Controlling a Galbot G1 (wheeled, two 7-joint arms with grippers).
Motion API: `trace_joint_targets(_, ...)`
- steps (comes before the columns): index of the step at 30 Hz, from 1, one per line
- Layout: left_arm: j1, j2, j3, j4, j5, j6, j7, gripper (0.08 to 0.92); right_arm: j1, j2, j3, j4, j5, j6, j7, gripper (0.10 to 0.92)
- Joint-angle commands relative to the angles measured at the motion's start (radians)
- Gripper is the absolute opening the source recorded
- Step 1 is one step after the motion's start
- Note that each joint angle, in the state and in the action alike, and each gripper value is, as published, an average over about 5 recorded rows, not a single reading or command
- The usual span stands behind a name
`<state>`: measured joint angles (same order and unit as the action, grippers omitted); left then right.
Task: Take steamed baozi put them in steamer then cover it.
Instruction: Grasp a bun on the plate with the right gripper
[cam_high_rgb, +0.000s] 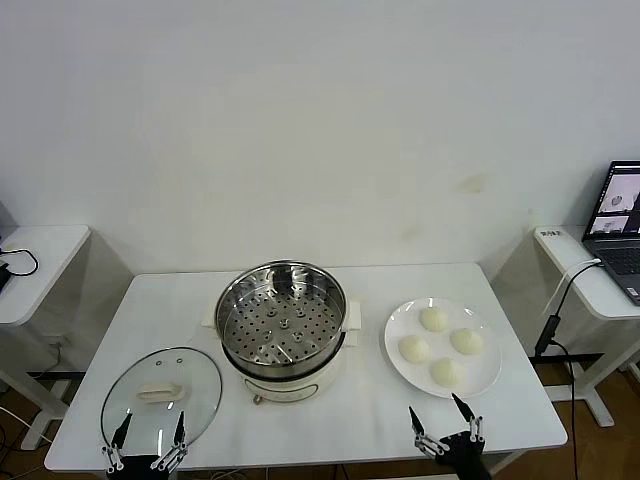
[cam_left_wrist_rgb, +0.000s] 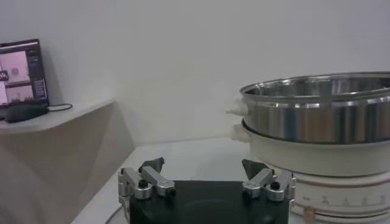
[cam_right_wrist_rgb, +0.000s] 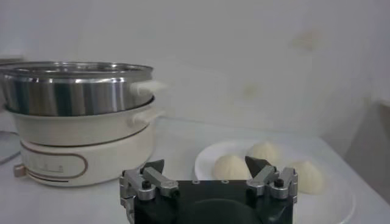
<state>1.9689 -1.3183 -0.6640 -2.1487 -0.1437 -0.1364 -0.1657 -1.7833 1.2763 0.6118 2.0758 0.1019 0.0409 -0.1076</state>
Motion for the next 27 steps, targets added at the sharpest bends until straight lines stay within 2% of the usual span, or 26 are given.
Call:
trace_joint_targets(1, -0.020, 0.005, -0.009, -0.030, 0.003, 0.099, -0.002, 0.823, 0.030, -0.013, 0.003, 0.001, -0.039, -0.018, 0.017, 0.823)
trace_joint_targets(7, -0.047, 0.029, -0.031, -0.065, 0.014, 0.184, 0.073, 0.823, 0.173, -0.169, 0.048, -0.021, -0.116, -0.188, 0.036, 0.823)
trace_joint_targets(11, -0.072, 0.032, -0.048, -0.068, 0.048, 0.199, 0.103, 0.823, 0.300, -0.323, 0.065, -0.072, -0.193, -0.277, -0.022, 0.823)
trace_joint_targets(15, -0.089, 0.030, -0.066, -0.073, 0.079, 0.208, 0.108, 0.823, 0.419, -0.462, 0.050, -0.149, -0.296, -0.326, -0.152, 0.823)
trace_joint_targets(20, -0.089, 0.021, -0.078, -0.076, 0.115, 0.206, 0.108, 0.823, 0.604, -0.642, -0.036, -0.266, -0.400, -0.311, -0.364, 0.823)
trace_joint_targets(27, -0.074, 0.005, -0.070, -0.087, 0.170, 0.201, 0.108, 0.823, 0.931, -0.818, -0.318, -0.408, -0.391, -0.267, -0.635, 0.823)
